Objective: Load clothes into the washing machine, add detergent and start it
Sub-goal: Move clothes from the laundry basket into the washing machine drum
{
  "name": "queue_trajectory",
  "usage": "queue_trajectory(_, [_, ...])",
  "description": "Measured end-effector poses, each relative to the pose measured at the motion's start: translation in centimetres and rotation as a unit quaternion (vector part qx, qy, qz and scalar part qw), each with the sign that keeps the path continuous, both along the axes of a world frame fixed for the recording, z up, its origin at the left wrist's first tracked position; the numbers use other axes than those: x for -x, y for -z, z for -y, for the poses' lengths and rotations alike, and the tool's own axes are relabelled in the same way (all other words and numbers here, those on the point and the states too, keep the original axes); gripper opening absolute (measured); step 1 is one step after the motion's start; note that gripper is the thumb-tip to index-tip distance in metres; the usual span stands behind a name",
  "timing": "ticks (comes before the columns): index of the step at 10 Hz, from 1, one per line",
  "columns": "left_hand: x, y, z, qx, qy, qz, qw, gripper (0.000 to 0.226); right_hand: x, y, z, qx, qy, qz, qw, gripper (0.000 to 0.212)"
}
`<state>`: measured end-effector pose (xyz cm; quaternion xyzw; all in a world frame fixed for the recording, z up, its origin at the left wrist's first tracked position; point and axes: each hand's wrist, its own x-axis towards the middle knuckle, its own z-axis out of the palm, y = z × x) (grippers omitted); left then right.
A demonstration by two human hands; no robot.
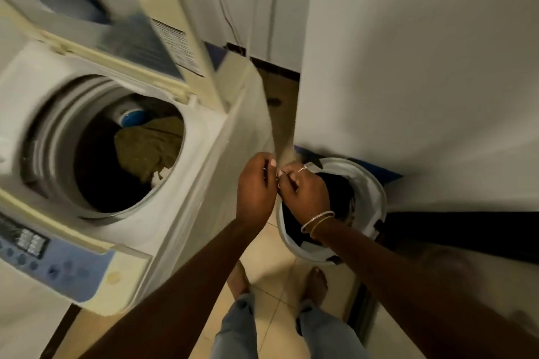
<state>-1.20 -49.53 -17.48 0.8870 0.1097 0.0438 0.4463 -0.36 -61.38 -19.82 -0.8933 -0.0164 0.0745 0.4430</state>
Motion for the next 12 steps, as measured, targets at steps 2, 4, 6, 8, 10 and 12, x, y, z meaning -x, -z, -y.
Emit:
queue_trajectory(2, [1.0, 16.1, 3.5, -0.03, 0.114, -0.177, 0.977, 0.024, 1.8, 15.2, 7.5, 0.124, -0.065, -0.175, 0.975, 0.03])
queue_trajectory(4, [1.0, 32.9, 6.2, -0.114, 0.268, -0.335, 0.896, 0.057, -0.5, 33.0, 11.5, 0.274, -0.152, -0.29, 0.905, 0.095])
queue_trajectory(6, [-0.6, 43.7, 7.1, -0.226, 0.307, -0.389, 0.839, 0.117, -3.4, 45.3, 10.8, 0.332, -0.134, -0.328, 0.874, 0.15])
queue_trajectory(8, [-0.8, 47.9, 6.7, -0.262, 0.339, -0.456, 0.78, 0.148, -2.5, 50.7, 11.6, 0.337, -0.172, -0.303, 0.874, 0.094])
queue_trajectory(10, [1.7, 42.6, 6.9, -0.193, 0.309, -0.42, 0.831, 0.155, -0.1, 41.2, 10.4, 0.136, 0.021, -0.275, 0.952, 0.031])
queue_trajectory(12, [3.6, 29.4, 6.3, 0.075, 0.175, -0.177, 0.966, 0.089, -1.1, 22.6, 9.6, -0.02, 0.026, -0.274, 0.961, 0.035])
